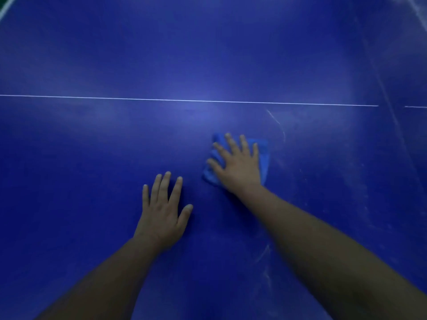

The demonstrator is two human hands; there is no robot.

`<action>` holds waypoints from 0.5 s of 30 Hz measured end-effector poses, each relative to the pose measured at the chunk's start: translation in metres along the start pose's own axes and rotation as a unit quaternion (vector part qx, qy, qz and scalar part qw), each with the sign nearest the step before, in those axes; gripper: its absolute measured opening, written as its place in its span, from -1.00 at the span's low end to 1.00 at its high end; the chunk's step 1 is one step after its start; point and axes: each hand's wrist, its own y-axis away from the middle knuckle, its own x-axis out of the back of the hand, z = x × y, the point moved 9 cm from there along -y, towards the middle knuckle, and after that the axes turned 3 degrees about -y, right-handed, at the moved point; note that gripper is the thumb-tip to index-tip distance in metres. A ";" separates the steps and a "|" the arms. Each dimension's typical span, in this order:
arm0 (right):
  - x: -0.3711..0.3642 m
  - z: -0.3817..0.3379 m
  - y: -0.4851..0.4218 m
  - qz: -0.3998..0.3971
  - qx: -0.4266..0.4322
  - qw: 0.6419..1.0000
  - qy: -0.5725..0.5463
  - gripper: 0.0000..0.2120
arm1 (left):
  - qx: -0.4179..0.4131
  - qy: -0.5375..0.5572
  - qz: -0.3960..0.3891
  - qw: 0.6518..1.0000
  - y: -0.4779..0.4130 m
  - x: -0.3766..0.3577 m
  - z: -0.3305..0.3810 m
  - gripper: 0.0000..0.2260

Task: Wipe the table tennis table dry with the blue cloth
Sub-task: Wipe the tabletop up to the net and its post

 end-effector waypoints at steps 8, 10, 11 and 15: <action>-0.005 -0.025 -0.010 0.019 0.160 0.987 -0.022 -0.47 | 0.073 0.005 0.027 0.997 -0.062 0.006 0.022 -0.24; 0.003 -0.022 -0.041 0.006 0.192 0.981 -0.028 -0.47 | 0.064 0.000 0.030 0.997 -0.081 0.005 0.036 -0.23; 0.008 -0.013 -0.059 0.009 0.196 0.980 -0.026 -0.46 | 0.050 -0.005 0.029 0.998 -0.092 0.004 0.046 -0.23; 0.020 0.017 -0.103 0.023 0.217 0.976 0.006 -0.45 | 0.021 -0.044 0.009 0.999 -0.126 -0.003 0.072 -0.25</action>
